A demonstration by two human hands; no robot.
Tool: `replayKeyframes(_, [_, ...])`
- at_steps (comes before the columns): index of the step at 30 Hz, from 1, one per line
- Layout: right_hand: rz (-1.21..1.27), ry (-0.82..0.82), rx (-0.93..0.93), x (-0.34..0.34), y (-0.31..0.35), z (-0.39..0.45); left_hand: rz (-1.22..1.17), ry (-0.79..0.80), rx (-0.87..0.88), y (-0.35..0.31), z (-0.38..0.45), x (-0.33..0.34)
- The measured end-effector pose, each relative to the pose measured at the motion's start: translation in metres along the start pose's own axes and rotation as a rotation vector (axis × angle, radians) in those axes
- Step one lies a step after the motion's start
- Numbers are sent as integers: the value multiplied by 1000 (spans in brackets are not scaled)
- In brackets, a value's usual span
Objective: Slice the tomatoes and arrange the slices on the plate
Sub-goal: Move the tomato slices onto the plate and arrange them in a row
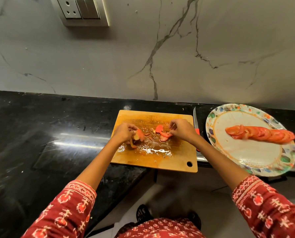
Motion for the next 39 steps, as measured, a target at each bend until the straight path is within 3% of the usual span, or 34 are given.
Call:
replayKeyframes(5, [-122, 0, -146, 12, 26, -3, -55, -29, -20, 8, 4, -1])
replayKeyframes(15, [-158, 46, -137, 13, 17, 4, 23, -77, -22, 21, 5, -7])
replayKeyframes(20, [47, 1, -110, -13, 1, 1, -40, -111, 56, 14, 5, -17])
replayKeyframes(27, [490, 117, -33, -55, -55, -25, -192, -37, 360, -70, -4, 2])
replayKeyframes(39, [386, -114, 204, -134, -214, -78, -180, 144, 507, -174, 13, 142])
Point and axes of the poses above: each hand's wrist, its own z-axis towards the middle knuckle, its own x-axis out of the palm, y = z × x, the point moved 10 cm from there along z, towards the middle knuckle, and after that the axes turned 11 degrees about -z, right-handed, at the moved point
